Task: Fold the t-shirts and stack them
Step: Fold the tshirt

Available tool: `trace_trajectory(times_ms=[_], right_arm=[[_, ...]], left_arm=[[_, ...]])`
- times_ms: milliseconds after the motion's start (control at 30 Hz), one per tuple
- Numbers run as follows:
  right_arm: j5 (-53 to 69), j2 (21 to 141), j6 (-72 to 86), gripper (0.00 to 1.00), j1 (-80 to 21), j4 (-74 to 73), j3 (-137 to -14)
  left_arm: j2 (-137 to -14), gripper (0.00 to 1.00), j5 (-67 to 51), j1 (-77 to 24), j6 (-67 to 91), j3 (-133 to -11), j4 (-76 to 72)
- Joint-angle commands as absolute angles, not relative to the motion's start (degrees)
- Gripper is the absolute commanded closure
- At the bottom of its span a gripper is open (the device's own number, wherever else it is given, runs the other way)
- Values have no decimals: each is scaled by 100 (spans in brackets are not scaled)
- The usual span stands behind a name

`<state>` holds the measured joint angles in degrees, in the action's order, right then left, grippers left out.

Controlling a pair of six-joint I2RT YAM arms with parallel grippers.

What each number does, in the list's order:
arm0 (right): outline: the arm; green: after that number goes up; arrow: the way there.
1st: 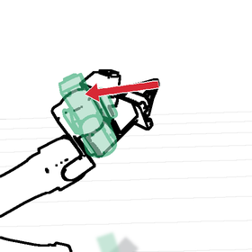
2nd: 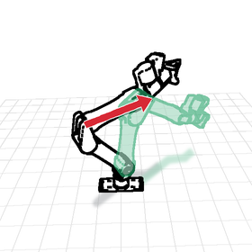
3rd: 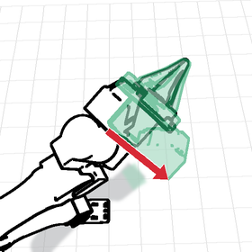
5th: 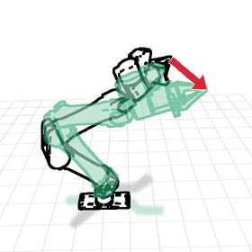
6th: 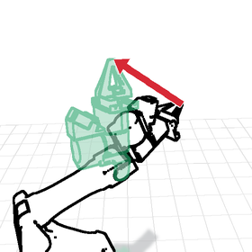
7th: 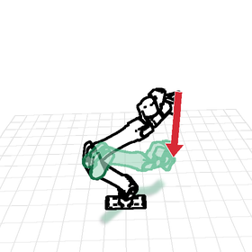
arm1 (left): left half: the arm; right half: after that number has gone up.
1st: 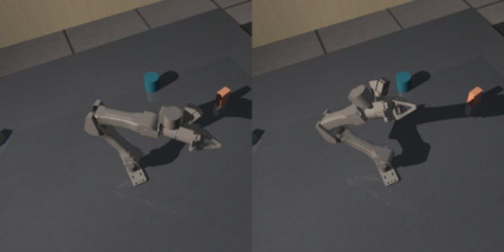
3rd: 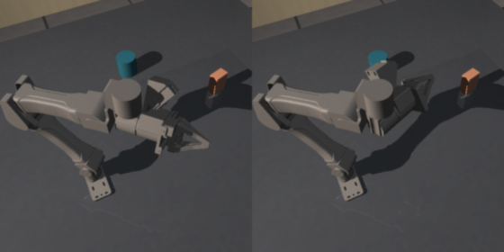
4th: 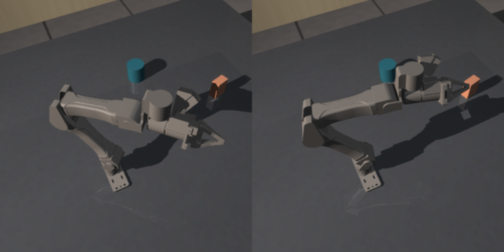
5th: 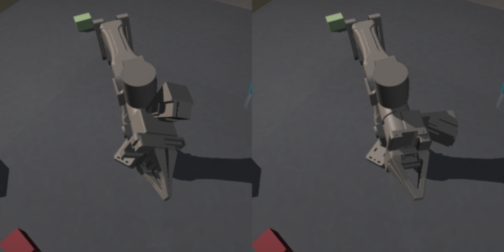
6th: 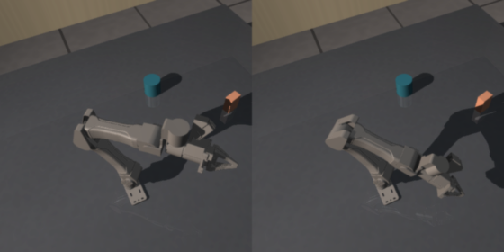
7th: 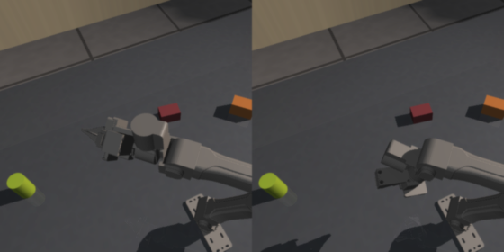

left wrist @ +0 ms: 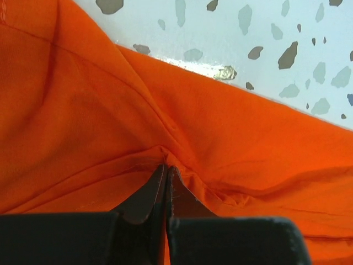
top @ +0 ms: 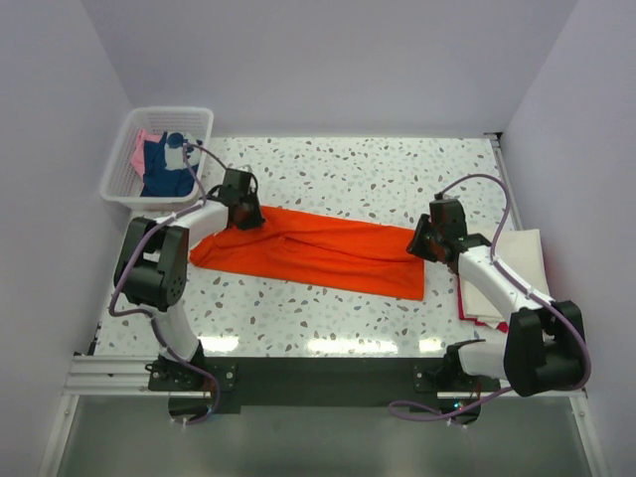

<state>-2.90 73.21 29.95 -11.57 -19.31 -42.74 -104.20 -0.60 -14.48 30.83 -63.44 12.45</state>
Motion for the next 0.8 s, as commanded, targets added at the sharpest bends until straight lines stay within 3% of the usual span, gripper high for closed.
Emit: trace_trajectory(times_ms=[0,767], right_arm=[[-237,7102,3006,69,-1169,-1907,-4271],[-368,7224,2988,68,-1160,-1986,-4307]], left_arm=[[-9862,98,-26,-1521,3120,-6101,1301],[-7972,100,-290,-1564,3691,-4387,1028]])
